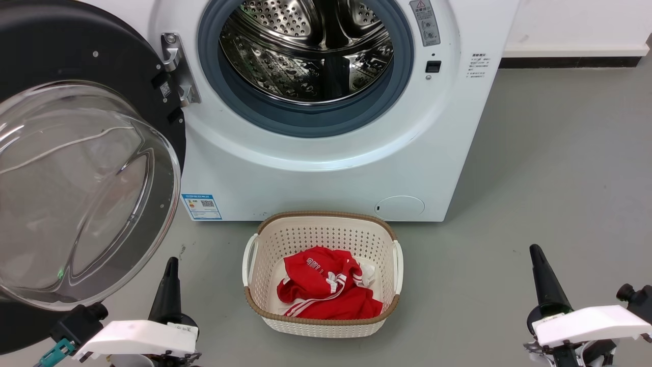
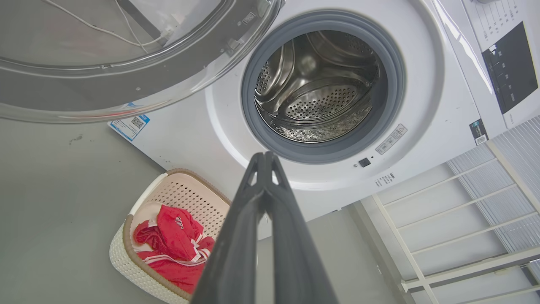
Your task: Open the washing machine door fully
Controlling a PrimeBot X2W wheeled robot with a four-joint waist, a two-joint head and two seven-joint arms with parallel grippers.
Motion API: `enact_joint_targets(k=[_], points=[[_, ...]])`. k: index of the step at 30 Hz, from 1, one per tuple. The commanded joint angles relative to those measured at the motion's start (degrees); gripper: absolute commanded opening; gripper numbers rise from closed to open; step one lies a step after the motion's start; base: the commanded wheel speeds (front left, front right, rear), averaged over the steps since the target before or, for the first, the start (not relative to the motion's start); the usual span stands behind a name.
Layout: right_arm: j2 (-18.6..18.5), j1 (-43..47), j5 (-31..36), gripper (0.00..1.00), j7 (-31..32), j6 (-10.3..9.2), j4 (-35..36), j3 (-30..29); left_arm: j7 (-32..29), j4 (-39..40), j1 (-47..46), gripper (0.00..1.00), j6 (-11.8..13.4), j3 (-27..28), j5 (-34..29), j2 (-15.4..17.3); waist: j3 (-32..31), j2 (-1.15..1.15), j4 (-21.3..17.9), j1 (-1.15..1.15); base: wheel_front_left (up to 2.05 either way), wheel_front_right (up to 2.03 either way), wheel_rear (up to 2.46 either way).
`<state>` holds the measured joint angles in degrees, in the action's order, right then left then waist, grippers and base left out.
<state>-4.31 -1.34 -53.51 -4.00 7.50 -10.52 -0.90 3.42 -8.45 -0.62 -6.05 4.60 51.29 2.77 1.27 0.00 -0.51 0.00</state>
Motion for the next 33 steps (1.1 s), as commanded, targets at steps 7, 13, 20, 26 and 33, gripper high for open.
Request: enact_joint_targets(k=[7, 13, 20, 26, 33], points=[[-0.48, -1.78, -5.81, 0.00, 1.07, 0.00, 0.01, -0.44, -1.35, -0.34, -2.02, 0.00, -0.33, 0.47, 5.69, 0.14, -0.10, 0.00, 0.05, 0.00, 0.00, 0.00, 0.00], [-0.50, -2.16, -9.83, 0.00, 1.95, 0.00, -0.38, -0.74, -2.35, -0.94, -2.56, 0.00, -0.50, 0.64, 9.70, 0.15, -0.18, 0.00, 0.09, 0.00, 0.00, 0.00, 0.00], [-0.50, -2.58, -14.24, 0.00, 2.89, 0.00, -0.81, -1.09, -3.43, -1.60, -3.01, 0.00, -0.61, 0.83, 14.13, 0.15, -0.29, 0.00, 0.14, 0.00, 0.00, 0.00, 0.00], [-0.48, -2.95, -17.76, 0.00, 3.61, 0.00, -1.15, -1.40, -4.33, -2.14, -3.45, 0.00, -0.73, 0.97, 17.70, 0.15, -0.37, 0.00, 0.18, 0.00, 0.00, 0.00, 0.00], [-0.44, -3.29, -21.67, 0.00, 4.54, 0.00, -1.53, -1.74, -5.35, -2.72, -3.93, 0.00, -0.90, 1.16, 21.64, 0.15, -0.47, 0.00, 0.22, 0.00, 0.00, 0.00, 0.00]])
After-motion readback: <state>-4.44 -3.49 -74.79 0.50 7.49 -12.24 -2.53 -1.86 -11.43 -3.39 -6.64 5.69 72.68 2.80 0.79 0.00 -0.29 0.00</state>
